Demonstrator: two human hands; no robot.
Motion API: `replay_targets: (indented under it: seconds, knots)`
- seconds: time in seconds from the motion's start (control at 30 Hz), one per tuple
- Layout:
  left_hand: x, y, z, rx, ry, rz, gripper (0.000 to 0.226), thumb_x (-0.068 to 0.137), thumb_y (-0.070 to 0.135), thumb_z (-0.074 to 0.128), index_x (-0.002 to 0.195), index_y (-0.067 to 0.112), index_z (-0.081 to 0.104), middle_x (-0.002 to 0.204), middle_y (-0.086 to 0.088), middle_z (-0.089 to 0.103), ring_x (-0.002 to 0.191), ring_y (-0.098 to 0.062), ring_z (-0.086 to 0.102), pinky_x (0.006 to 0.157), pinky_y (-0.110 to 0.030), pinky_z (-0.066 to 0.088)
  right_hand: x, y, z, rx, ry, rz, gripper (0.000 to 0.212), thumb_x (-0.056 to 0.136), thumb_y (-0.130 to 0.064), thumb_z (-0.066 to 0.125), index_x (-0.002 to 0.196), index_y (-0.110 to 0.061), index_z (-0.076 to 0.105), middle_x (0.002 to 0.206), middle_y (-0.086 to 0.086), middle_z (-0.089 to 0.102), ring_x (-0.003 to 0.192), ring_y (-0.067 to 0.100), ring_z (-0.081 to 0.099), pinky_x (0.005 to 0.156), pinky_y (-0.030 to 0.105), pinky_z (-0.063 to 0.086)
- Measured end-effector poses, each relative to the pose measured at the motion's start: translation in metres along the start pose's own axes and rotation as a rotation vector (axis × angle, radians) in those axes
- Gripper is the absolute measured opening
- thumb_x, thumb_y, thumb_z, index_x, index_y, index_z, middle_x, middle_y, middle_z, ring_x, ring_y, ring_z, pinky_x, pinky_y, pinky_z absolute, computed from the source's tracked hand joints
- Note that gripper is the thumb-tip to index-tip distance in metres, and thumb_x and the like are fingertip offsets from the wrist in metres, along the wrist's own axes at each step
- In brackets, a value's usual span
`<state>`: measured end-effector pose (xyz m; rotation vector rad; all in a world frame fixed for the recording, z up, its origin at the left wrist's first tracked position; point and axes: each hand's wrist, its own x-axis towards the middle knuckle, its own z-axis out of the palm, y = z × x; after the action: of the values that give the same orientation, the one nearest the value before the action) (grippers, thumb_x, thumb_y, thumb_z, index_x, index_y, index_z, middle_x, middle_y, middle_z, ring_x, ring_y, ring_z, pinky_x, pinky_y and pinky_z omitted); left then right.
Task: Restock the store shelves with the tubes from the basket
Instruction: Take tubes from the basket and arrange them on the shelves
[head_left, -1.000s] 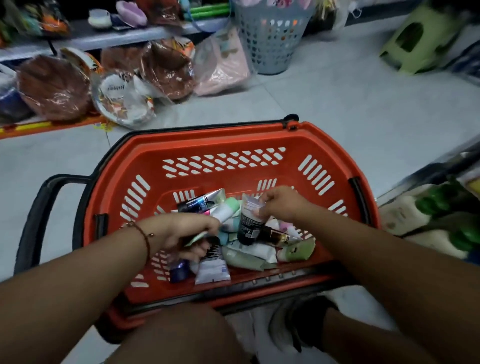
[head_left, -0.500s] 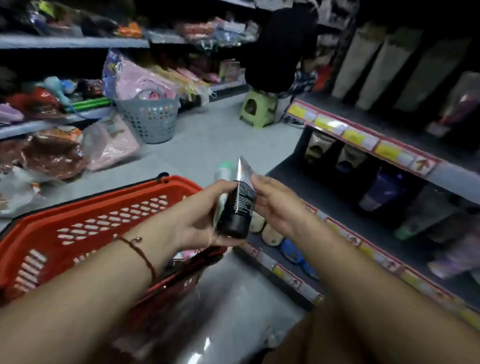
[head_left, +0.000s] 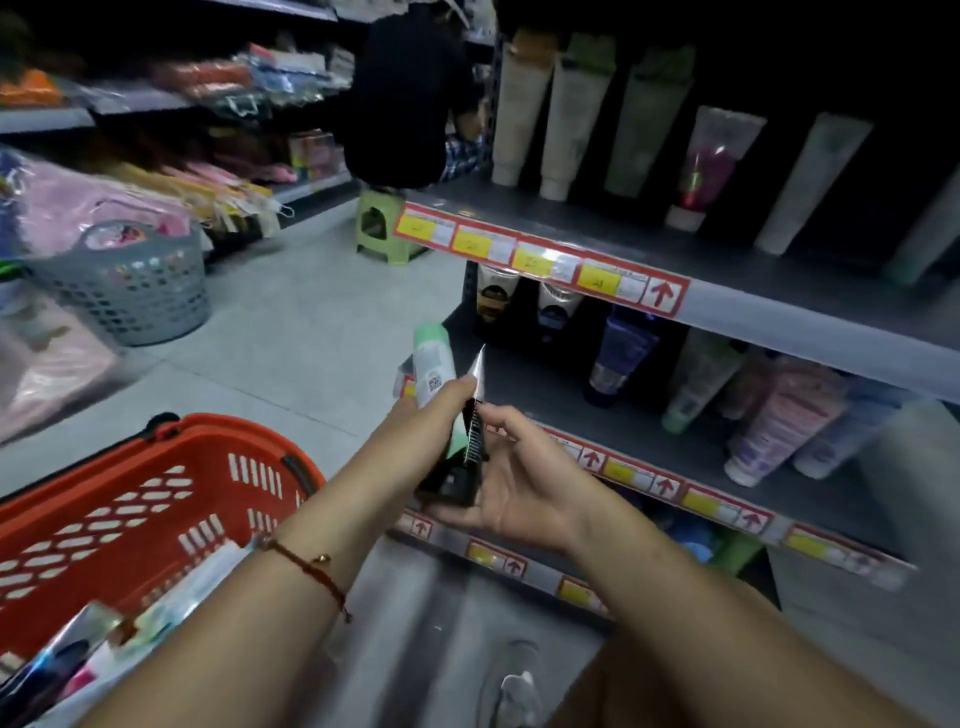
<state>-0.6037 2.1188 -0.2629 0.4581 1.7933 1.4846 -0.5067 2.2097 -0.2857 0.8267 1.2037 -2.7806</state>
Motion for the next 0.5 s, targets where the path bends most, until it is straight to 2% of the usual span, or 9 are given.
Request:
replay_targets:
  seconds: [0.03,0.1,0.2,0.3,0.33,0.43,0.5]
  knots:
    - [0.003,0.001,0.0,0.003,-0.04,-0.024,0.044,0.091,0.054,0.054,0.102,0.014,0.068,0.069,0.001,0.069,0.048,-0.005,0.064,0.048,-0.014,0.042,0.001,0.0,-0.003,0.024,0.036,-0.009,0.049,0.092,-0.032,0.053,0.137,-0.011,0.056,0.121,0.016,0.065,0.11,0.035,0.063,0.082,0.047,0.057]
    - [0.008,-0.001,-0.005,0.017,-0.103,-0.086,0.052,0.087,0.058,0.055,0.106,0.013,0.071,0.076,-0.001,0.071,0.064,-0.012,0.067,0.066,-0.022,0.048,0.008,-0.001,-0.01,0.051,0.135,-0.03,0.046,0.091,-0.024,0.056,0.133,-0.007,0.056,0.118,0.017,0.065,0.101,0.032,0.066,0.073,0.041,0.06]
    - [0.021,-0.001,-0.016,0.082,-0.078,-0.111,0.058,0.083,0.064,0.058,0.115,0.017,0.066,0.1,-0.005,0.071,0.093,-0.021,0.066,0.078,-0.034,0.051,0.022,-0.007,-0.02,-0.062,0.276,-0.127,0.034,0.089,-0.025,0.066,0.119,-0.012,0.063,0.111,0.01,0.07,0.091,0.023,0.069,0.066,0.03,0.058]
    - [0.035,0.002,-0.024,0.101,-0.073,-0.093,0.055,0.084,0.066,0.056,0.12,0.024,0.058,0.109,-0.007,0.068,0.096,-0.019,0.066,0.089,-0.039,0.053,0.044,-0.017,-0.034,-0.244,0.485,-0.334,0.025,0.085,-0.019,0.074,0.106,-0.012,0.063,0.109,0.013,0.073,0.081,0.019,0.07,0.056,0.024,0.052]
    - [0.038,0.004,-0.025,0.087,-0.08,-0.084,0.054,0.085,0.066,0.055,0.122,0.027,0.056,0.109,-0.008,0.069,0.093,-0.018,0.067,0.092,-0.041,0.052,0.054,-0.023,-0.038,-0.264,0.534,-0.396,0.024,0.084,-0.016,0.075,0.104,-0.011,0.063,0.109,0.014,0.073,0.084,0.022,0.071,0.059,0.026,0.054]
    - [0.052,0.005,-0.025,0.046,-0.094,-0.096,0.06,0.083,0.07,0.053,0.123,0.024,0.058,0.105,-0.009,0.072,0.09,-0.019,0.068,0.09,-0.041,0.053,0.085,-0.039,-0.037,-0.321,0.577,-0.551,0.036,0.078,-0.013,0.081,0.11,-0.007,0.064,0.105,0.012,0.074,0.097,0.029,0.071,0.086,0.045,0.058]
    - [0.062,0.004,-0.024,0.031,-0.114,-0.114,0.068,0.08,0.073,0.054,0.122,0.02,0.061,0.103,-0.007,0.073,0.093,-0.021,0.069,0.081,-0.037,0.053,0.111,-0.051,-0.036,-0.483,0.649,-0.635,0.041,0.077,-0.014,0.082,0.112,-0.006,0.064,0.101,0.007,0.074,0.093,0.022,0.07,0.085,0.036,0.057]
